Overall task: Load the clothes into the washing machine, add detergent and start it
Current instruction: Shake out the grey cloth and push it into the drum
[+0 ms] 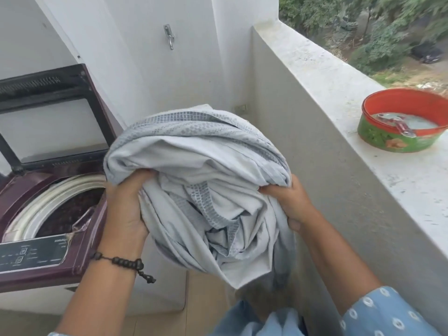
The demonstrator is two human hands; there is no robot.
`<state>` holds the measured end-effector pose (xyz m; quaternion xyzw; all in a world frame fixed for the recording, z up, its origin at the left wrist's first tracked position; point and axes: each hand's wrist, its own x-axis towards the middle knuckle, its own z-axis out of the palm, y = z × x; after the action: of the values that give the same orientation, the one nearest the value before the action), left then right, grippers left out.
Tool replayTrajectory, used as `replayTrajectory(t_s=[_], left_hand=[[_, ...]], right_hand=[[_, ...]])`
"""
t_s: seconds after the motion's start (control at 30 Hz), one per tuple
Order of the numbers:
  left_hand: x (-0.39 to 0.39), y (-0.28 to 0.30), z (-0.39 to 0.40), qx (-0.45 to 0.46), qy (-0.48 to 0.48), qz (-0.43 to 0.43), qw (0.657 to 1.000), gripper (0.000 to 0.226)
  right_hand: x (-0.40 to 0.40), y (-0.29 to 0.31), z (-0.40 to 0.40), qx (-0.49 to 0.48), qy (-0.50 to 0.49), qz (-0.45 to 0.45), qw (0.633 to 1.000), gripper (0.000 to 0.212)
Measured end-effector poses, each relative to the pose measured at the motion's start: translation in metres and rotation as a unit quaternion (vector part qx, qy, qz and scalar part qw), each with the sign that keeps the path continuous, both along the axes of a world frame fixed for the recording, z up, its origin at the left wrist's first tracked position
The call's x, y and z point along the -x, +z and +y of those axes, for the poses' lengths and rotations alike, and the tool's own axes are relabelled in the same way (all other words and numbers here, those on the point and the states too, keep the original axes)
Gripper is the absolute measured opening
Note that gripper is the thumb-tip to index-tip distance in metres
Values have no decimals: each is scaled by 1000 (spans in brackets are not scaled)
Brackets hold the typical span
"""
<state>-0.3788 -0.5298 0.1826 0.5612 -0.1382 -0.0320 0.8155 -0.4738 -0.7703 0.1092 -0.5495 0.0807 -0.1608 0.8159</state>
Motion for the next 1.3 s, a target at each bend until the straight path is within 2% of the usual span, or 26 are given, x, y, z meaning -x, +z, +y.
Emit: replayTrajectory(t_s=[0.1, 0.17, 0.27, 0.4, 0.47, 0.53, 0.57, 0.6, 0.67, 0.7, 0.73, 0.77, 0.8, 0.87, 0.97, 1.07, 1.17, 1.3], left_hand=[[11, -23, 6, -87, -43, 34, 995, 61], [16, -38, 13, -152, -91, 50, 983, 73], [17, -52, 24, -231, -106, 35, 966, 74], [12, -54, 32, -330, -80, -4, 940, 129], [14, -43, 29, -374, -66, -54, 923, 137], [23, -26, 21, -410, -65, -94, 905, 136], [26, -18, 17, -445, -68, -126, 884, 137], [29, -11, 10, -500, -67, -169, 847, 139], [32, -5, -7, -596, -60, -275, 752, 144], [35, -3, -18, -616, -64, -323, 716, 143], [37, -2, -29, -619, -70, -356, 697, 140], [40, 1, -40, -610, -73, -374, 695, 132], [39, 2, -47, -588, -69, -379, 711, 122], [33, 3, -55, -518, -57, -364, 772, 91], [22, 2, -52, -445, -19, -336, 830, 58], [11, 5, -49, -359, 1, -318, 878, 54], [-2, 20, -44, -303, 26, -336, 891, 55], [-21, 43, -32, -211, 66, -338, 915, 48]], right_hand=[[-1, 6, -7, -35, -25, -20, 999, 32], [-1, 12, -12, -28, -32, -31, 999, 28], [-1, 20, -18, 5, -17, -55, 998, 23], [-2, 28, -22, 54, -16, -65, 996, 21], [-2, 30, -23, 75, -25, -67, 995, 25], [-3, 32, -22, 115, -30, -66, 991, 27], [-3, 34, -21, 141, -26, -67, 987, 27], [-3, 36, -19, 171, -18, -66, 983, 30], [-1, 41, -13, 232, 11, -52, 971, 32], [-1, 44, -10, 261, 31, -48, 964, 31], [0, 47, -6, 285, 50, -48, 956, 28], [0, 49, -4, 298, 64, -52, 951, 26], [-1, 50, -2, 299, 69, -58, 950, 26], [0, 52, 0, 279, 62, -61, 956, 31], [1, 56, 1, 279, 55, -68, 956, 47], [2, 55, -8, 290, 54, -57, 954, 74], [6, 47, -29, 297, 114, 6, 948, 108], [3, 18, -44, 321, 188, 92, 924, 129]])
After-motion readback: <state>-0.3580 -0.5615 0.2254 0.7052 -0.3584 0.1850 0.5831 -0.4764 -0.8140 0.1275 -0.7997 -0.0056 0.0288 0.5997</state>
